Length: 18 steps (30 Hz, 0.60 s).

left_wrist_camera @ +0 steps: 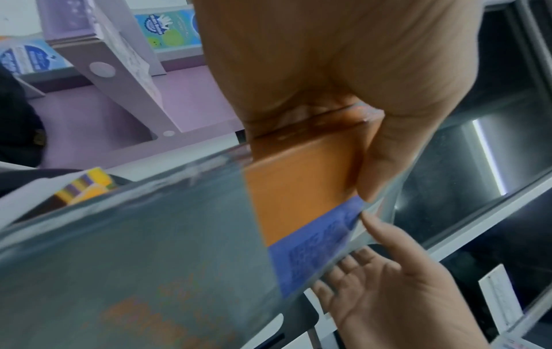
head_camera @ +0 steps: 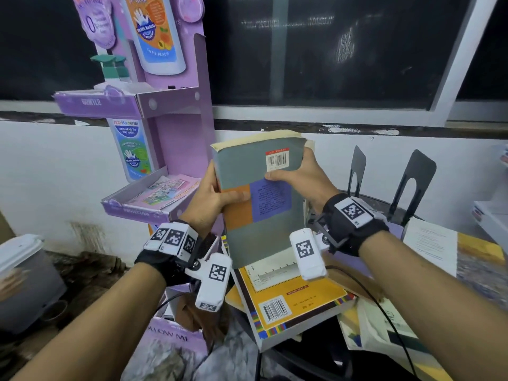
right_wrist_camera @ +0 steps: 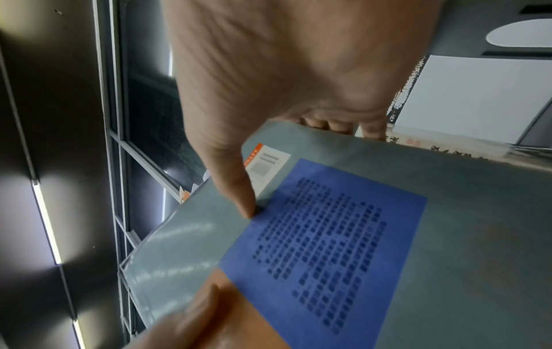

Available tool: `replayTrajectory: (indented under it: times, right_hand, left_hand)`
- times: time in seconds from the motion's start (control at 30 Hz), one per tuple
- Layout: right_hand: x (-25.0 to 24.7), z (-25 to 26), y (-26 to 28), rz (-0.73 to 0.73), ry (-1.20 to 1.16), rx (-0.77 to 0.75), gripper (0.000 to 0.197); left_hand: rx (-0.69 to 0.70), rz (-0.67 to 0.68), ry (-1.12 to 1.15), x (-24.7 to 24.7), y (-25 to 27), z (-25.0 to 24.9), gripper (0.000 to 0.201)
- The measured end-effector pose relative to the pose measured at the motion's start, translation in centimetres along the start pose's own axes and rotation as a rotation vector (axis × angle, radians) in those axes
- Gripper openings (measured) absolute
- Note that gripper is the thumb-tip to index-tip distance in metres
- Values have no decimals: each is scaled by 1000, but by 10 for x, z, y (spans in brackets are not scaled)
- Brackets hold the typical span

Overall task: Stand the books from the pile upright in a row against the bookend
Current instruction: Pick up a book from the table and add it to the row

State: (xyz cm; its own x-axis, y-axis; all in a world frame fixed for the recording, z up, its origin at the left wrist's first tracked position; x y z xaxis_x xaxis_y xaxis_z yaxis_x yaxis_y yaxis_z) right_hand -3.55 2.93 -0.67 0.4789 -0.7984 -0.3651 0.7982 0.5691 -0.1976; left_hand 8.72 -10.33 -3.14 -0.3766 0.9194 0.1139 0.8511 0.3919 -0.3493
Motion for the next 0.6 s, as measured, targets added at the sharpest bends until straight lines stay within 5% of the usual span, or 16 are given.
replayTrajectory:
  times: [0.23,0.33,0.4,0.6]
  right_hand:
    - [-19,24,2,-212,275,-45,80]
    - [-8,34,1,-171,305,-57,49]
    - [-4,44,1,-169,321,-91,29]
    - [-12,57,8,-104,339,-108,22]
  left_hand:
    - [98,-134,-21,3,3,-12,62]
    - [140,-164,-46,13,9,-15,56]
    - [143,-124,-69,22,12,-19,54]
    - [39,149,-92,45,14,-20,68]
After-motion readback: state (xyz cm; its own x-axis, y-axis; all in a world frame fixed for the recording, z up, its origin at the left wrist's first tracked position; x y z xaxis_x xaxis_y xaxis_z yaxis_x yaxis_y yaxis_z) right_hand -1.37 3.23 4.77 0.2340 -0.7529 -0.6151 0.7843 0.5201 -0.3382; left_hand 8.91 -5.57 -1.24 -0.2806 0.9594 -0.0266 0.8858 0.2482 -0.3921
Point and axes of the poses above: each hand's wrist, its own y-axis away from the middle knuckle, its own x-axis out of the palm, z = x × y, the point moved 10 cm from there along -y, towards the middle knuckle, and after that the axes turned 3 degrees about z, right-handed, at the moved point
